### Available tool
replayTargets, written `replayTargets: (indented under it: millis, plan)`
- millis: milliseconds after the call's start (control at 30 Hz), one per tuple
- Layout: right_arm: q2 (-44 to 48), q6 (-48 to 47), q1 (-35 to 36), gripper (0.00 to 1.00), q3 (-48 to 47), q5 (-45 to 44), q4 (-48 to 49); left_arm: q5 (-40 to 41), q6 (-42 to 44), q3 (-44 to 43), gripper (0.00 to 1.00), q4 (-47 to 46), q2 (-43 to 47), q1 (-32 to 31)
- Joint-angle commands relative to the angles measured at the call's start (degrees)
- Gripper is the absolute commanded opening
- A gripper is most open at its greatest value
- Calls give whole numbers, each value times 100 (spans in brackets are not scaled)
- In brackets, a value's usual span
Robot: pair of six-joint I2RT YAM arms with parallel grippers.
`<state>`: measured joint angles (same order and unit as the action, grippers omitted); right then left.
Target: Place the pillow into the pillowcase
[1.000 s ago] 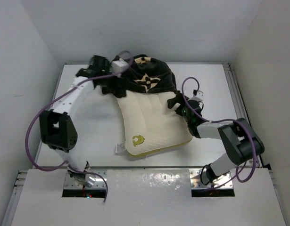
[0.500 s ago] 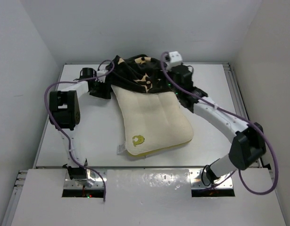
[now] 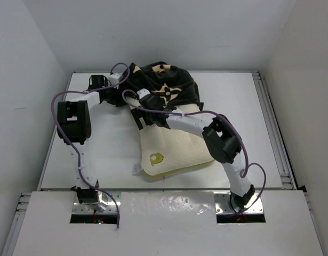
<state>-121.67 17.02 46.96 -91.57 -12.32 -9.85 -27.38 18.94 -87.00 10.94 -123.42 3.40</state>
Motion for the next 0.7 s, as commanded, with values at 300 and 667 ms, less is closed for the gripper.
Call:
replayTargets:
  millis: [300,667]
  plan:
    - [-885,346,261,99,-1012,-649,-589,-1393,223,-283,0,777,264,144]
    - [-1387,2084,-353,0,-1681,-18,698,-2218,1990,245,0,3139,1838,-487]
